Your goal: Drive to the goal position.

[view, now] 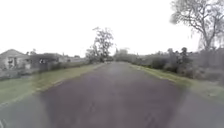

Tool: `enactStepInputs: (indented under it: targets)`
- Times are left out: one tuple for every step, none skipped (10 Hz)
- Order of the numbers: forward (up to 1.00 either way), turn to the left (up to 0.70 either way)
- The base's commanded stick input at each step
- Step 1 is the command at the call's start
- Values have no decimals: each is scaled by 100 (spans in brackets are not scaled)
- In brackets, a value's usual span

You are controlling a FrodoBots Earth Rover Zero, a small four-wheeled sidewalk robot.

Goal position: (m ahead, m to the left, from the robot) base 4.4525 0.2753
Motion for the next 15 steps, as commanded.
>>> enactStepInputs:
  targets:
    - [70,-35]
    - [70,-35]
    - [70,-35]
    - [70,-35]
    - [70,-35]
    - [70,-35]
    - [70,-35]
    - [70,-35]
    - [70,-35]
    - [70,-35]
    - [70,-35]
    - [70,-35]
    - [70,-35]
    - [70,-35]
    - [70,-35]
